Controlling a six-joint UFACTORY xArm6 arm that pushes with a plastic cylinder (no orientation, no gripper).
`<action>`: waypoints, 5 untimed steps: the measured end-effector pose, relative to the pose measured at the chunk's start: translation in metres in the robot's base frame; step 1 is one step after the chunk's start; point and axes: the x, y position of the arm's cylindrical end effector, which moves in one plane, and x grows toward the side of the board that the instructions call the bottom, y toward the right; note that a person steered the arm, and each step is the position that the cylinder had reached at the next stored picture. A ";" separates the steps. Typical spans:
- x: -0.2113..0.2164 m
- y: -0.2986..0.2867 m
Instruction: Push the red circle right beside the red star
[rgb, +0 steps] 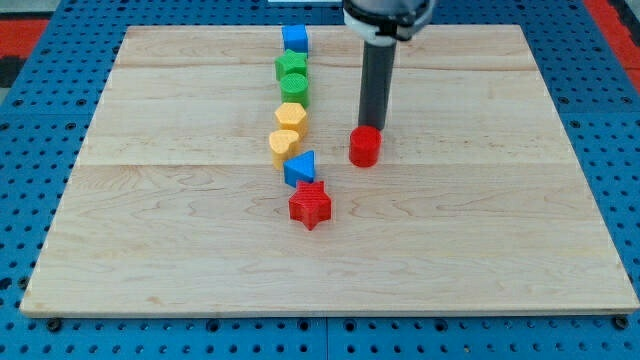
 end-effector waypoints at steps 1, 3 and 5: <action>0.064 0.007; 0.104 0.029; 0.024 -0.008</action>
